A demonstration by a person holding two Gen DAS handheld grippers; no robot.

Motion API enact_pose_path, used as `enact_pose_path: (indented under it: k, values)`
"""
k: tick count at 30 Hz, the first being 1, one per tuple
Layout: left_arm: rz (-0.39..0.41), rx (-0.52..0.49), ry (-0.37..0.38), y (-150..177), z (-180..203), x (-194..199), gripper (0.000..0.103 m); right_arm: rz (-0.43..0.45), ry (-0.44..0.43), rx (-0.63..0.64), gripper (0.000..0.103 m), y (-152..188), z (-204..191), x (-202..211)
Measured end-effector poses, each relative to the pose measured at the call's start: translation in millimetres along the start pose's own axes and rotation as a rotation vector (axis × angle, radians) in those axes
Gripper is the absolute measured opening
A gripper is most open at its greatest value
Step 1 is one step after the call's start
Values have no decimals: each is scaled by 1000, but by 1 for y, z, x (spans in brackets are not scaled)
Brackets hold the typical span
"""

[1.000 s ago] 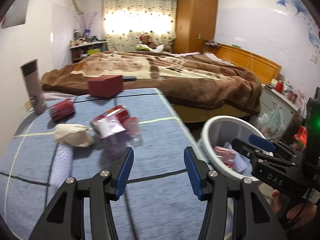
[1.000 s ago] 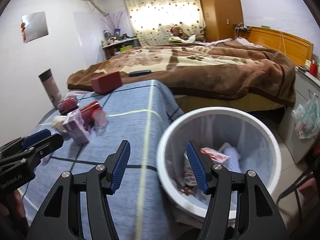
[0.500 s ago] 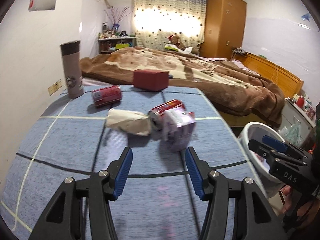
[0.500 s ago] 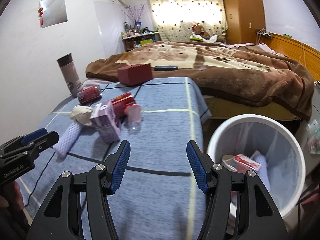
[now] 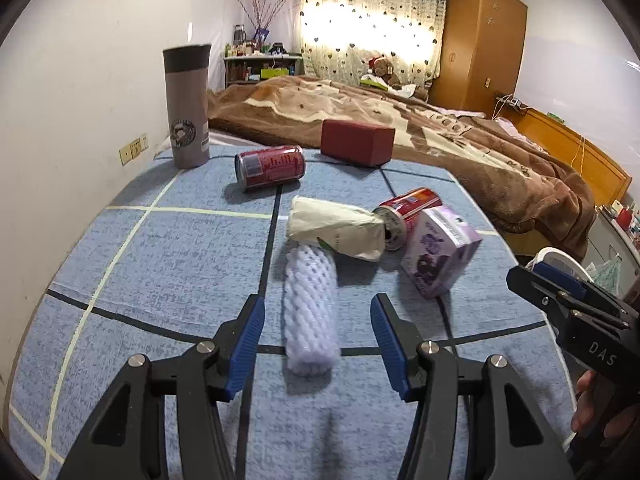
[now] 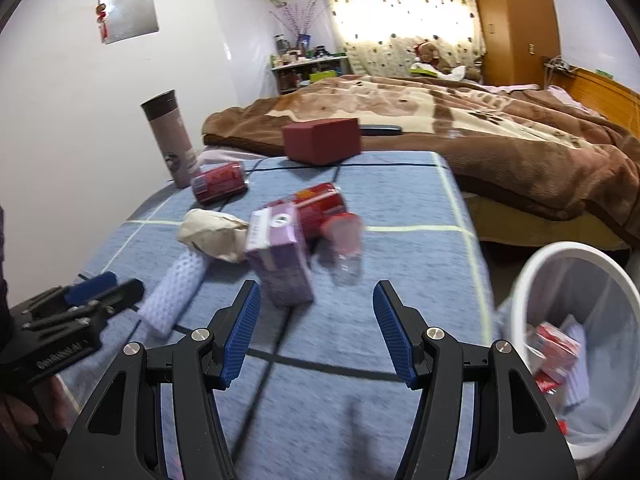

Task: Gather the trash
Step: 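Move both tools back over the table toward the remaining trash, then grasp the white foam net sleeve with left tool while right tool grasps purple carton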

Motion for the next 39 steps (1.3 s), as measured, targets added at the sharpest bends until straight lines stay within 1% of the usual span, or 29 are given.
enact_pose_path:
  k: [6,7,10,12,14,16,20,22,29,39]
  values:
    - [-56,-11,3,1,-5,-25,60,-4,-16,45,60,-6,-16,-15]
    - [-67,-5,0,1,-6,-28,60,-8,-16,46,60,-7,-18,-18]
    - [-71,1,23,-4,-5,-34,60,-16,-30,33,60,-10,-19,-26]
    - [-84,-11,17,-6,-4,-40,60,-30,-39,27,60,-11,-20,-33]
    - [-93,-12,7,-8,-5,-46,60,-36,-28,40,60,-12,-21,-38]
    - [-97,-11,16,-8,-5,-49,60,-43,-19,50,60,-14,-22,-43]
    - [-121,-4,-2,-7,-8,-59,60,-71,-12,67,60,-16,-26,-55]
    - [-118,-2,5,-7,-8,-61,60,-84,10,80,60,-16,-28,-60]
    - [-146,29,-3,-11,-15,-77,60,-106,23,81,60,-14,-27,-68]
    - [-144,33,-7,-16,-15,-85,60,-108,13,48,60,-16,-25,-72]
Point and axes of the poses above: each gripper's, at about its wrist camera, not at the fingertips, and x roughly against the way its jaws point, z to its right, y to its underside, the point moved 5 cm from there along -x, roughly the way its jaws point, and after that the axes turned 8 degrees about x, right-handed, at the moved point
